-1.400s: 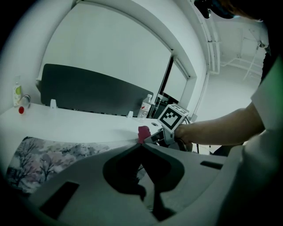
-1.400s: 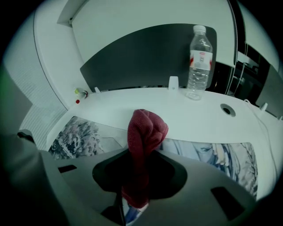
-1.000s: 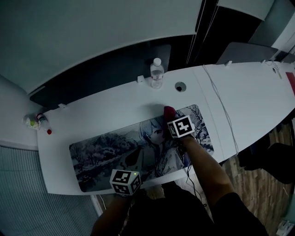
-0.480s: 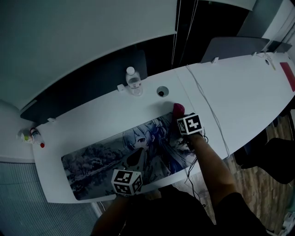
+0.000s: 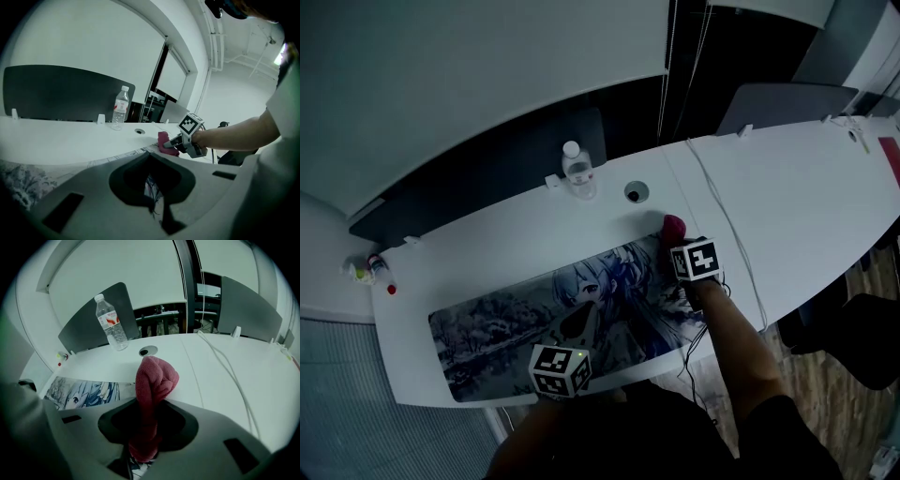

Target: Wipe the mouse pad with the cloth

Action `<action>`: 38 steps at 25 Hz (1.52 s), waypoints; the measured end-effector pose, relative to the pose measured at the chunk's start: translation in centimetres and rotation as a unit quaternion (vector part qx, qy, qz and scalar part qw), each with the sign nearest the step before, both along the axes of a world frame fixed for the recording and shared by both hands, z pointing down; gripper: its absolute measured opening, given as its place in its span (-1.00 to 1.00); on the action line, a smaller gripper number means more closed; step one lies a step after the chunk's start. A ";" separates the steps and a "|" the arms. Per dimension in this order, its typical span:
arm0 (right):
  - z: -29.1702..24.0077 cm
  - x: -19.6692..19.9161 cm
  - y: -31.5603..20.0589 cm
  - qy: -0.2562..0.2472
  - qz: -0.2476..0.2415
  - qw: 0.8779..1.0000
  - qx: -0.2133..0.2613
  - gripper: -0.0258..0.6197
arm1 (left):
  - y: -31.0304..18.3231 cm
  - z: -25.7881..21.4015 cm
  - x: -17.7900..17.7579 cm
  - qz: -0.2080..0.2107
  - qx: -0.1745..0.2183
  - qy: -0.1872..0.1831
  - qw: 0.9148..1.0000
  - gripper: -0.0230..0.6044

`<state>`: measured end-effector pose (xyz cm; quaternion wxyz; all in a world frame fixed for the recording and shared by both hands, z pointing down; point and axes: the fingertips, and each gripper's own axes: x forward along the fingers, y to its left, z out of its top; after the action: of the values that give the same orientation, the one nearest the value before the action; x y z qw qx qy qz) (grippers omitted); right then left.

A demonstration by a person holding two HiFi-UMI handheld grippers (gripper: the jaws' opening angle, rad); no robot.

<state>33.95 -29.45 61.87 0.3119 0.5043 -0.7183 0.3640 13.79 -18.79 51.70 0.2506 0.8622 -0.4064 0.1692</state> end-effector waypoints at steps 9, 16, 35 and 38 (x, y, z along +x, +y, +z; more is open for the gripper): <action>-0.9 -0.5 0.8 0.024 -0.013 0.999 0.031 -0.56 | 1.7 -1.8 -3.9 -0.046 0.012 -0.003 0.999 -0.91; -5.0 -6.1 4.3 -0.068 -0.024 0.993 0.090 -0.56 | 4.6 -2.8 -9.2 -0.083 0.015 -0.002 0.996 -0.91; -15.3 -26.5 22.3 -0.176 -0.059 0.960 0.212 -0.56 | 17.3 -5.5 -23.6 -0.103 0.050 0.033 0.993 -0.91; -15.5 -28.7 25.6 -0.180 -0.068 0.957 0.215 -0.56 | 19.9 -5.6 -25.6 -0.107 0.051 0.035 0.992 -0.91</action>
<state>5.21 -3.81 46.41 0.0854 0.4358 -0.8563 0.2637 -11.81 1.08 46.12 0.2374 0.8305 -0.4958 0.0904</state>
